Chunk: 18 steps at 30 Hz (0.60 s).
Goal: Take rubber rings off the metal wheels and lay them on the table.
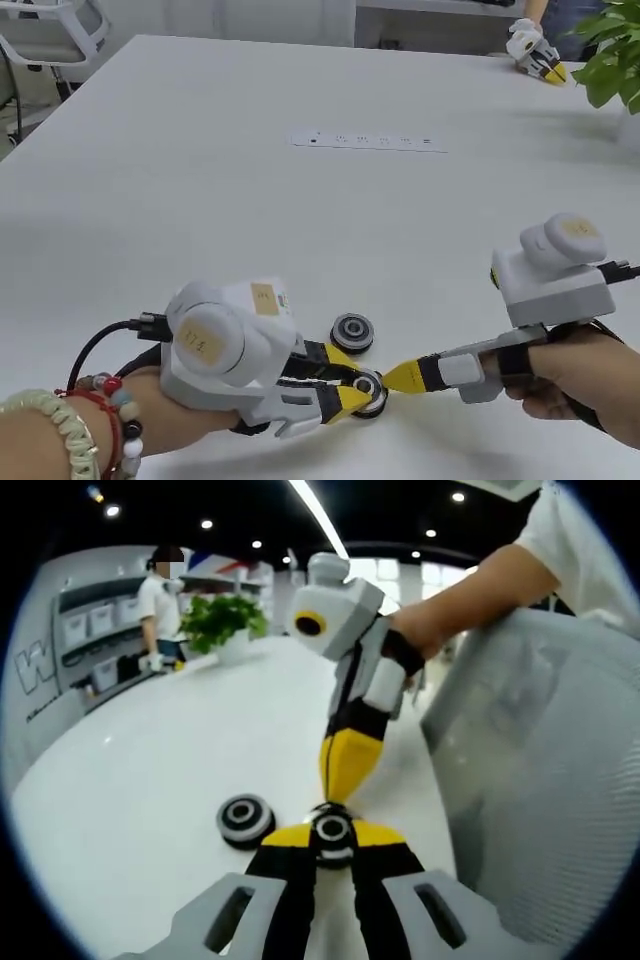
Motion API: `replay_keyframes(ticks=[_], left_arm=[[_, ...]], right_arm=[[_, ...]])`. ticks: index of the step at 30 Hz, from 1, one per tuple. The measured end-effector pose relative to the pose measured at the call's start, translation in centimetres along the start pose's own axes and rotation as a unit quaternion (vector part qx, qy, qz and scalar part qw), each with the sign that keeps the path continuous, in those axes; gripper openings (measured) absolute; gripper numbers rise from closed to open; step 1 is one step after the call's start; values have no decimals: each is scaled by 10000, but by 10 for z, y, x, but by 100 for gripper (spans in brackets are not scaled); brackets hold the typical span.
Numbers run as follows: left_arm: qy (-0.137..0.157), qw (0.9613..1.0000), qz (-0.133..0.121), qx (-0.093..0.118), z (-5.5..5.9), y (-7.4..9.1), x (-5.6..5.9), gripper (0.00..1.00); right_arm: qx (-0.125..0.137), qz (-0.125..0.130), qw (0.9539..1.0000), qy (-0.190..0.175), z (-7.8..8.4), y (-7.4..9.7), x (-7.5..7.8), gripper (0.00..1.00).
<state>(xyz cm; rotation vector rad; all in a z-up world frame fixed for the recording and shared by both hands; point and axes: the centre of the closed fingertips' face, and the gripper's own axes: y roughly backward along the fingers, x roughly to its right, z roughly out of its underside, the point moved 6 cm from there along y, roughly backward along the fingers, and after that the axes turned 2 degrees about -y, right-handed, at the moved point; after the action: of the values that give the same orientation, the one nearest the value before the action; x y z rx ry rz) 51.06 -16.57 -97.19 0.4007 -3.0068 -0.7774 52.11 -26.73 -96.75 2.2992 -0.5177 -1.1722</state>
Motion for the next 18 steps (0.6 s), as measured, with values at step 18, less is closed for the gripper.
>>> replay_keyframes(ticks=[18], left_arm=[[-18,10000,-5,-4,1,0,0,13]], right_arm=[[-4,-55,10000,62,-1,-1,-4,0]])
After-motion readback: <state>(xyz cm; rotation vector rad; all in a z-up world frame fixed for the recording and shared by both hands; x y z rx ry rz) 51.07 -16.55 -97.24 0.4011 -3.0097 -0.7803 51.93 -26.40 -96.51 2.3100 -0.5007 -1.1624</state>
